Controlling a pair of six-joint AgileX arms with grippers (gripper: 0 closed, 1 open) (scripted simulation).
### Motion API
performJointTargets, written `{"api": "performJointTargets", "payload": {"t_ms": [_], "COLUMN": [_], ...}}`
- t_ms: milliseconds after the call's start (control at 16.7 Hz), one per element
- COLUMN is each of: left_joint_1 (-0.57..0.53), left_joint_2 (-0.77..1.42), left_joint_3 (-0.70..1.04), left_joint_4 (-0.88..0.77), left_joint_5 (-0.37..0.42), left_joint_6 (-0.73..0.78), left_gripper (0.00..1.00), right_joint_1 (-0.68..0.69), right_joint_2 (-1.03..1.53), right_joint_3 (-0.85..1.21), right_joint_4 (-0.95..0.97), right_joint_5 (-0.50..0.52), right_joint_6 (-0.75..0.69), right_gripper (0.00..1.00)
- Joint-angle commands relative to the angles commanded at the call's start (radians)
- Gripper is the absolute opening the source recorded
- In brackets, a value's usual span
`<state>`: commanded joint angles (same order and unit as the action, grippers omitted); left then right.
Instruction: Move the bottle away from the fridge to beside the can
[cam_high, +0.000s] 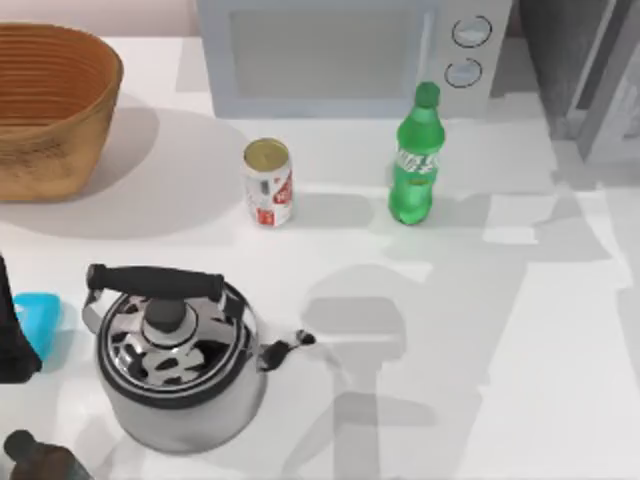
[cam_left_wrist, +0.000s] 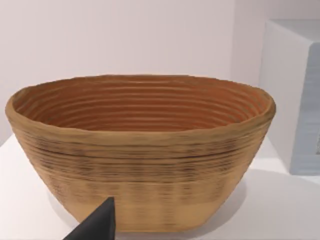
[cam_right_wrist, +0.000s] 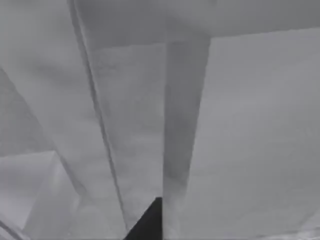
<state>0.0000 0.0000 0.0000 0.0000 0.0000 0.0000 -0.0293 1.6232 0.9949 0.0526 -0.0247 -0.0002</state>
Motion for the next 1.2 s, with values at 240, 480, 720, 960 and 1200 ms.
{"api": "performJointTargets", "payload": {"t_ms": [240,480,720,960,1200], "left_joint_1": [0.0,0.0,0.0,0.0,0.0], "left_joint_2": [0.0,0.0,0.0,0.0,0.0], "left_joint_3": [0.0,0.0,0.0,0.0,0.0], "left_joint_4": [0.0,0.0,0.0,0.0,0.0], "left_joint_5": [0.0,0.0,0.0,0.0,0.0], "left_joint_6": [0.0,0.0,0.0,0.0,0.0], "left_gripper": [1.0,1.0,1.0,1.0,1.0], "right_joint_1": [0.008,-0.008,-0.011,-0.008,-0.006], "right_joint_2": [-0.003,0.034,0.164,0.305,0.362], "right_joint_3": [-0.003,0.032,0.196,0.376,0.446], "right_joint_4": [0.004,-0.005,-0.036,-0.075,-0.092], "right_joint_5": [0.008,0.014,0.017,0.018,0.019], "right_joint_6": [0.006,0.002,0.006,0.005,0.004], "right_gripper": [1.0,1.0,1.0,1.0,1.0]}}
